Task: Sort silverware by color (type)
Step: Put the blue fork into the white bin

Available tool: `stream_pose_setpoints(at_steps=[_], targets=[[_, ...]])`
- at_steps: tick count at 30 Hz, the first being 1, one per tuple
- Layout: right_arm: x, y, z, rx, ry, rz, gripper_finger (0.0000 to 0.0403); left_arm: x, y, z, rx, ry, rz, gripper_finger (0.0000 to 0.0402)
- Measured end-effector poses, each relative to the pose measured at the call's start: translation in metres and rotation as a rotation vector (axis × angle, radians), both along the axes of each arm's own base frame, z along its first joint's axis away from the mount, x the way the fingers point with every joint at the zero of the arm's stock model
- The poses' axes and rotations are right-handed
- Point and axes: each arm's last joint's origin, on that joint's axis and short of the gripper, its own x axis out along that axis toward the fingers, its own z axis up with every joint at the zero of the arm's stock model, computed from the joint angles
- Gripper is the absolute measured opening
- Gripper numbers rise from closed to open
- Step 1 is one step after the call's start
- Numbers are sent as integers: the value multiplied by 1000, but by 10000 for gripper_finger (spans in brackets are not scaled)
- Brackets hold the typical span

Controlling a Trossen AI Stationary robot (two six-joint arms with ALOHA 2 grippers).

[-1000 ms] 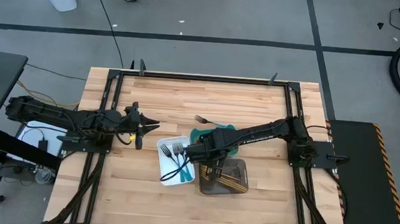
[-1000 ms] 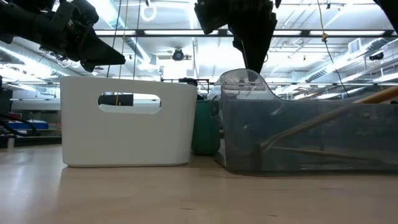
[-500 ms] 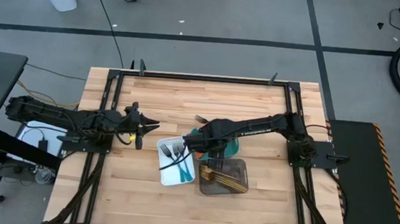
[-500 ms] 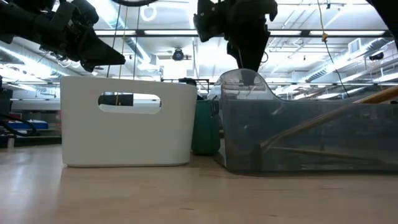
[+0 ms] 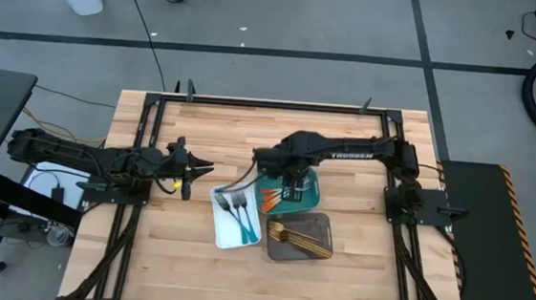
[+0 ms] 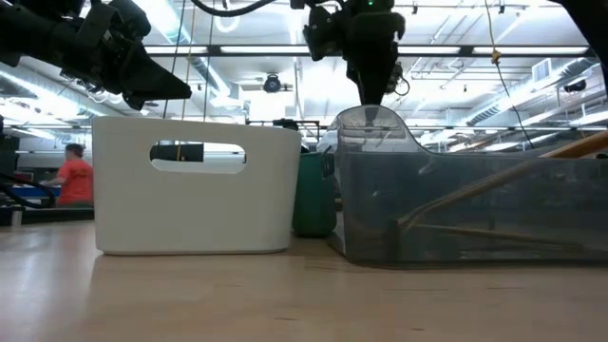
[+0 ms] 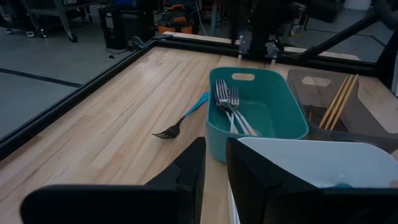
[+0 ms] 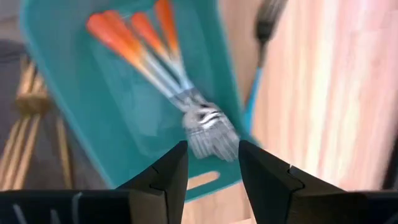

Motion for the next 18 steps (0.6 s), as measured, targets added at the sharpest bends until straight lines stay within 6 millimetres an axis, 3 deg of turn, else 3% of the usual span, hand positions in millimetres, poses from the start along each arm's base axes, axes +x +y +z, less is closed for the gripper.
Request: stream_pose_setpoints(at_steps=[6,18], targets=[[1,-26,2,-32,-29,-17,151,0,0,0,0,0,0,71],[4,-60,3,-3,-86,-3,151,0,0,0,0,0,0,71]])
